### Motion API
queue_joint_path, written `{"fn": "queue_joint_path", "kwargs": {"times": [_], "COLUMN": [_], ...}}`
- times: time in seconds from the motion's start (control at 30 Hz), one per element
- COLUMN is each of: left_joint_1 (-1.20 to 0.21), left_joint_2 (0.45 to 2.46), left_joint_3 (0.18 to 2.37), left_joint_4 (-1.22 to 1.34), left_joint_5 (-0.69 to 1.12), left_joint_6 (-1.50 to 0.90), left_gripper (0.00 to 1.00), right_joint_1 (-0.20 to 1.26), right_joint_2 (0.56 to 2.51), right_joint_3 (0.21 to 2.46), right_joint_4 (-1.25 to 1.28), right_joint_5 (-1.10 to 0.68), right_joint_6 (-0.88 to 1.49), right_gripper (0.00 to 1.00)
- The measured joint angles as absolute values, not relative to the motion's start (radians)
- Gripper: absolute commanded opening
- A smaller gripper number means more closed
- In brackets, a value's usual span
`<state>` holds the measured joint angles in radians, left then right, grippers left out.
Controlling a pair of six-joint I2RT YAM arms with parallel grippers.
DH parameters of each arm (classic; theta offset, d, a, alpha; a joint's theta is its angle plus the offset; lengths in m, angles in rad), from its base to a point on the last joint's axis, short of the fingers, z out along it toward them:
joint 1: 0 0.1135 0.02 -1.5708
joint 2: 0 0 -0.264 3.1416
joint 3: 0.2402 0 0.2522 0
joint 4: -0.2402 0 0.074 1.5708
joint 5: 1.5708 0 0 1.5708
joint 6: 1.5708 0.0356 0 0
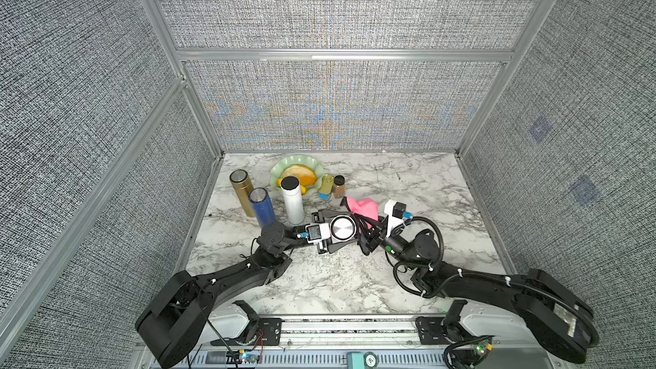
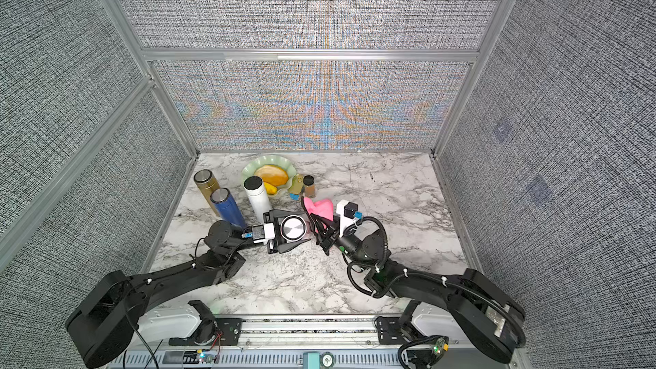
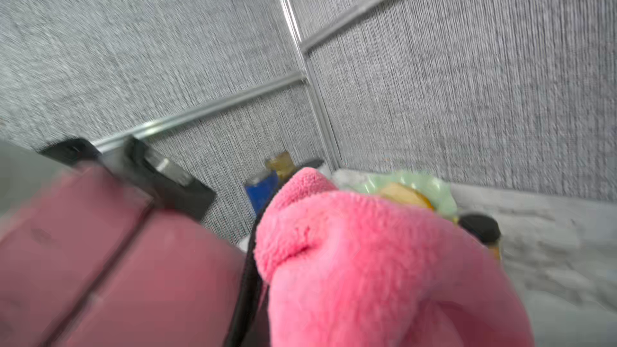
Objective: Wipe the surface of the thermos
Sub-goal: Wipe the dirt from the surface of the thermos.
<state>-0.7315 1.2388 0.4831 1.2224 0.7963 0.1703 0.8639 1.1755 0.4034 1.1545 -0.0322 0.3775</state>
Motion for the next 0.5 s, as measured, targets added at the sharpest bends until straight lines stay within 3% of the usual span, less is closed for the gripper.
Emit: {"fn": "queue_joint_path", "kwargs": {"times": [0.13, 0.33, 0.5], "left_joint_1": [-0.731, -0.731, -0.732], "left_joint_2": [1.244, 1.273, 1.291], "left_joint_3": [0.488, 0.476, 0.456], "left_joint_4": [1.209, 1.180, 1.255], "left_joint_5": [0.794, 0.807, 0.826], "left_joint_6": [0.212, 0.252, 0.291], "left_gripper": [0.00, 0.00, 0.00], "right_joint_1": [0.864, 0.842, 0.839], "right_joint_2": [1.196, 1.409, 1.275], "right_joint_3": [0.414, 0.299, 0.352], "right_joint_4": [1.148, 1.264, 1.209], "right_joint_5": [-0.045, -0.010, -0.028], "right_joint_6": [0.379, 0.426, 0.417], "right_gripper": [0.00, 0.00, 0.00]}}
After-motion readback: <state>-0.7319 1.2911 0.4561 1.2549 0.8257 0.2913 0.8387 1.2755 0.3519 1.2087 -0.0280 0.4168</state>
